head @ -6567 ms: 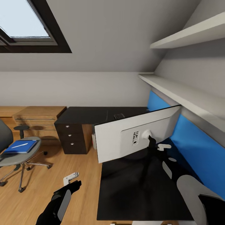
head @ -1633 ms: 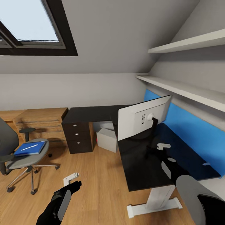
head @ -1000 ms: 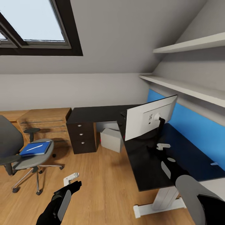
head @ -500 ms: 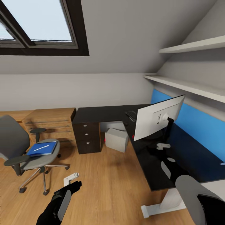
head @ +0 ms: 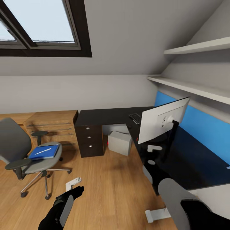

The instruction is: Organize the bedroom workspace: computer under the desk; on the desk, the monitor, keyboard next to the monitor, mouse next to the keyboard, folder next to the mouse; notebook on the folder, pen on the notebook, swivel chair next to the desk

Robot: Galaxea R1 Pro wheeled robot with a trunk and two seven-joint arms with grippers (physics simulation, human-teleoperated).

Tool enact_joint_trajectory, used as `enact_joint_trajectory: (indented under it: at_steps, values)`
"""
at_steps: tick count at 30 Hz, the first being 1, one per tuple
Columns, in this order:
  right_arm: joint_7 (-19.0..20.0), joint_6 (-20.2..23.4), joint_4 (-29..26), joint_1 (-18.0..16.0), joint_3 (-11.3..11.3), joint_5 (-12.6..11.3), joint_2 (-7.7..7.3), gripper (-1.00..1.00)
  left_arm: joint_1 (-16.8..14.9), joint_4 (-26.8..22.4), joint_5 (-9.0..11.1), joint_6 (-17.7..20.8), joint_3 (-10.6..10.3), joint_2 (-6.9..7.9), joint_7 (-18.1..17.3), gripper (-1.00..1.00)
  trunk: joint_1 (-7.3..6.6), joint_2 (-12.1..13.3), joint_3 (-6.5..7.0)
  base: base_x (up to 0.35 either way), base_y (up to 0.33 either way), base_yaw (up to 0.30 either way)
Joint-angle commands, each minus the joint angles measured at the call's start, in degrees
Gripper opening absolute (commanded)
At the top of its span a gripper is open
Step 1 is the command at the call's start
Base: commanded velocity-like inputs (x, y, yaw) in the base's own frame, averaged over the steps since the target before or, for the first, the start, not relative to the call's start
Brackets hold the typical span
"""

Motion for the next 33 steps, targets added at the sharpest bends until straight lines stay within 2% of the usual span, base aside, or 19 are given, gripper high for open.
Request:
enact_joint_trajectory:
  at_steps: [1,2,3,4,8,23,33]
  values:
    - [-3.19,-0.53,0.08,-0.09,0.89,0.96,0.69,1.00,-0.02,-0.10,0.61,0.23,0.08,-0.04,0.32,1.00,0.03,-0.12,-0.12,0.000,0.000,0.000]
    - [-7.31,-2.30,0.24,-0.11,3.57,2.38,2.22,1.00,-0.02,0.48,0.59,0.13,0.00,-0.09,0.25,1.00,0.03,-0.12,-0.12,0.030,0.021,0.000]
    - [-9.67,-6.83,0.58,-0.07,5.55,3.68,3.19,1.00,-0.03,1.56,0.54,0.01,-0.06,-0.12,0.19,1.00,0.03,-0.12,-0.12,0.197,0.120,0.000]
    - [-11.26,-12.92,0.91,-0.03,6.16,4.19,3.51,1.00,-0.02,1.97,0.53,-0.03,-0.08,-0.13,0.14,1.00,0.03,-0.12,-0.12,0.128,0.053,0.000]
    - [-12.35,-17.23,1.06,0.03,6.48,4.53,3.57,1.00,-0.01,2.15,0.52,-0.05,-0.11,-0.13,0.22,1.00,0.03,-0.12,-0.12,0.051,0.021,0.000]
    - [-12.58,-18.25,0.97,0.66,6.63,5.16,3.33,1.00,-0.01,2.36,0.56,-0.02,-0.14,-0.13,0.48,1.00,0.03,-0.12,-0.12,0.111,0.001,0.000]
    - [-12.67,-18.21,0.67,0.66,6.62,5.09,3.18,1.00,-0.01,2.37,0.54,-0.05,-0.34,-0.13,0.26,1.00,0.03,-0.12,-0.12,0.218,0.000,0.000]
